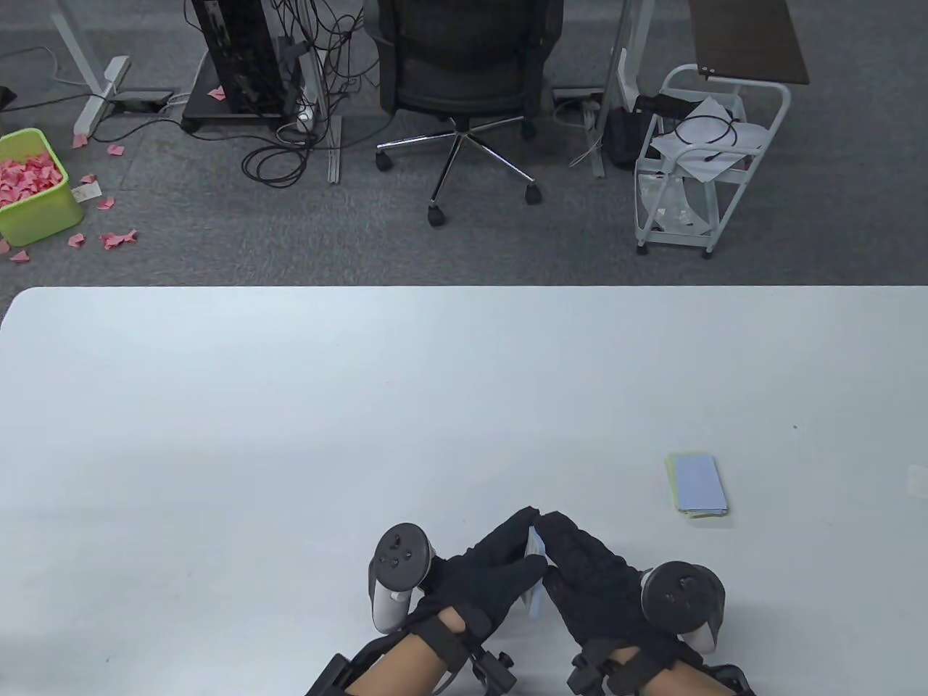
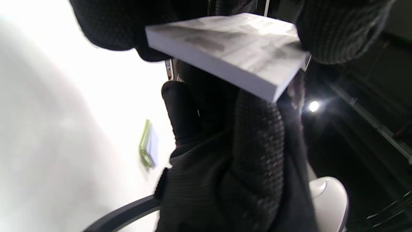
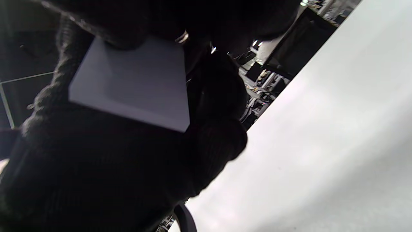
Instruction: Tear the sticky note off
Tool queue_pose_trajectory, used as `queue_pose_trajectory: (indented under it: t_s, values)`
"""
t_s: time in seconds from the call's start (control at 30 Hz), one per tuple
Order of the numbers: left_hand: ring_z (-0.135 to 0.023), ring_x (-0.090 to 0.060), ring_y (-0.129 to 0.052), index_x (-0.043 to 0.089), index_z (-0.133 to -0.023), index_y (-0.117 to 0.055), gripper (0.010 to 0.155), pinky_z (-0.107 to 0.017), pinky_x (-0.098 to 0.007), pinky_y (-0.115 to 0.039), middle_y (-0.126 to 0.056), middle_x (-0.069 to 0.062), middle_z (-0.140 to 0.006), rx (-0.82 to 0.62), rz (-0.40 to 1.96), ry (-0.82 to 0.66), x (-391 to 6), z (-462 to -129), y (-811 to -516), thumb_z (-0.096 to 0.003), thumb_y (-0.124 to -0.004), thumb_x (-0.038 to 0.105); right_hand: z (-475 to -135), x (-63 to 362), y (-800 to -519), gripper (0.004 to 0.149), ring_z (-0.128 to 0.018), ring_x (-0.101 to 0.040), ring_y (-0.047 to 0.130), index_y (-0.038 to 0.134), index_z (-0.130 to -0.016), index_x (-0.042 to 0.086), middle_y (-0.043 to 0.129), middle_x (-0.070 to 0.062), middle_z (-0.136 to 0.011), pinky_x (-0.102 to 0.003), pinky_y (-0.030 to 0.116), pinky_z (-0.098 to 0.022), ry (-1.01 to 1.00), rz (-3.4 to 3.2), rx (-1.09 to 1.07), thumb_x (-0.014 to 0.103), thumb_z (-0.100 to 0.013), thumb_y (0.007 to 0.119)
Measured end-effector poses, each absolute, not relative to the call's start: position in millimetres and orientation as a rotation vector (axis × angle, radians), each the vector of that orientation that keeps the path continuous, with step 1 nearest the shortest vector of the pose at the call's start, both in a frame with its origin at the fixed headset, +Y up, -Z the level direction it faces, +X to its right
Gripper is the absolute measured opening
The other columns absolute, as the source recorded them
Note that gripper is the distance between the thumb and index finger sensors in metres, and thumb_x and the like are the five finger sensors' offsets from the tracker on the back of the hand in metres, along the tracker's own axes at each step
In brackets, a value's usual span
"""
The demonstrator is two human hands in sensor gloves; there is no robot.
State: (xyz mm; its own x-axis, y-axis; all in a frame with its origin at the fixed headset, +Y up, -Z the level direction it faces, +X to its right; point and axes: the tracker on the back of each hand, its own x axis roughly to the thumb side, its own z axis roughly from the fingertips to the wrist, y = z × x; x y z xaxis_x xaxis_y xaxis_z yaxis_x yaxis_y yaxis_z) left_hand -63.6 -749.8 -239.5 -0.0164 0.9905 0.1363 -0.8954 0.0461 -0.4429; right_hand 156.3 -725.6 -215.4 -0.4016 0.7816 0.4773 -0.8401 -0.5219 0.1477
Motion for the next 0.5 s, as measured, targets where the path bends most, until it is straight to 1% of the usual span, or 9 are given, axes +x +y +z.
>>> queue_pose_trajectory:
  t_s: [0.03,0.1,0.13,0.2,0.23,0.33,0.43,0.5]
  values:
    - [-0.08,-0.043,-0.083,-0.001,-0.115,-0.046,0.086,-0.057,-0.056,-0.076,-0.068,-0.022,-0.104,-0.264,1.535,-0.452,-64.0,-238.2,-751.4,-0.0602,-0.076,0.059,-213.5,155.1,-723.8,0.057,-0.102,-0.031,0.044,0.052,-0.101,0.024,0.035,0.001,-0.11,-0.046,0.052,-0.072,-0.154,2.034,0.647,0.043,-0.052,0.073]
    - [-0.08,-0.043,-0.085,-0.005,-0.115,-0.043,0.087,-0.057,-0.056,-0.077,-0.068,-0.025,-0.105,-0.258,1.569,-0.428,-64.4,-236.7,-754.0,-0.0621,-0.071,0.058,-211.6,152.4,-722.2,0.06,-0.104,-0.031,0.038,0.05,-0.102,0.025,0.033,0.003,-0.111,-0.047,0.048,-0.074,-0.173,2.046,0.725,0.045,-0.051,0.074]
    - [-0.08,-0.044,-0.085,-0.007,-0.114,-0.043,0.087,-0.057,-0.056,-0.078,-0.069,-0.026,-0.105,-0.268,1.593,-0.419,-63.8,-236.2,-755.3,-0.0623,-0.07,0.057,-210.8,149.2,-721.9,0.064,-0.104,-0.03,0.039,0.048,-0.102,0.024,0.034,0.001,-0.111,-0.048,0.049,-0.075,-0.17,2.061,0.783,0.047,-0.049,0.076]
    - [-0.08,-0.046,-0.085,-0.009,-0.113,-0.041,0.085,-0.057,-0.057,-0.078,-0.067,-0.028,-0.105,-0.328,1.626,-0.446,-62.0,-235.8,-757.3,-0.0636,-0.066,0.055,-211.3,148.8,-724.2,0.069,-0.104,-0.032,0.045,0.044,-0.102,0.023,0.035,-0.003,-0.11,-0.049,0.051,-0.074,-0.122,2.065,0.808,0.05,-0.048,0.077]
    - [-0.081,-0.046,-0.085,-0.01,-0.113,-0.04,0.085,-0.057,-0.056,-0.078,-0.066,-0.029,-0.106,-0.353,1.636,-0.444,-62.0,-235.0,-758.8,-0.0642,-0.064,0.055,-211.3,149.3,-724.6,0.071,-0.104,-0.032,0.045,0.045,-0.102,0.023,0.036,-0.004,-0.11,-0.05,0.051,-0.074,-0.111,2.056,0.811,0.05,-0.047,0.079]
    - [-0.079,-0.044,-0.087,-0.01,-0.113,-0.042,0.085,-0.057,-0.055,-0.079,-0.068,-0.029,-0.104,-0.375,1.695,-0.425,-61.1,-233.9,-762.1,-0.0639,-0.064,0.056,-211.0,150.6,-723.5,0.076,-0.103,-0.033,0.046,0.045,-0.102,0.022,0.037,-0.005,-0.11,-0.051,0.05,-0.074,-0.116,2.079,0.872,0.05,-0.043,0.085]
    - [-0.079,-0.043,-0.088,-0.01,-0.113,-0.043,0.085,-0.056,-0.055,-0.079,-0.069,-0.029,-0.104,-0.396,1.695,-0.44,-60.3,-234.1,-762.6,-0.0639,-0.064,0.056,-209.9,152.4,-721.3,0.074,-0.102,-0.034,0.05,0.047,-0.101,0.022,0.04,-0.006,-0.109,-0.05,0.053,-0.074,-0.152,2.103,0.878,0.048,-0.044,0.085]
    - [-0.078,-0.043,-0.088,-0.01,-0.113,-0.043,0.085,-0.056,-0.055,-0.079,-0.069,-0.029,-0.104,-0.399,1.685,-0.444,-60.8,-234.7,-762.9,-0.0639,-0.064,0.056,-210.9,153.8,-721.3,0.073,-0.102,-0.034,0.051,0.048,-0.101,0.022,0.041,-0.006,-0.109,-0.05,0.053,-0.073,-0.133,2.088,0.876,0.048,-0.043,0.085]
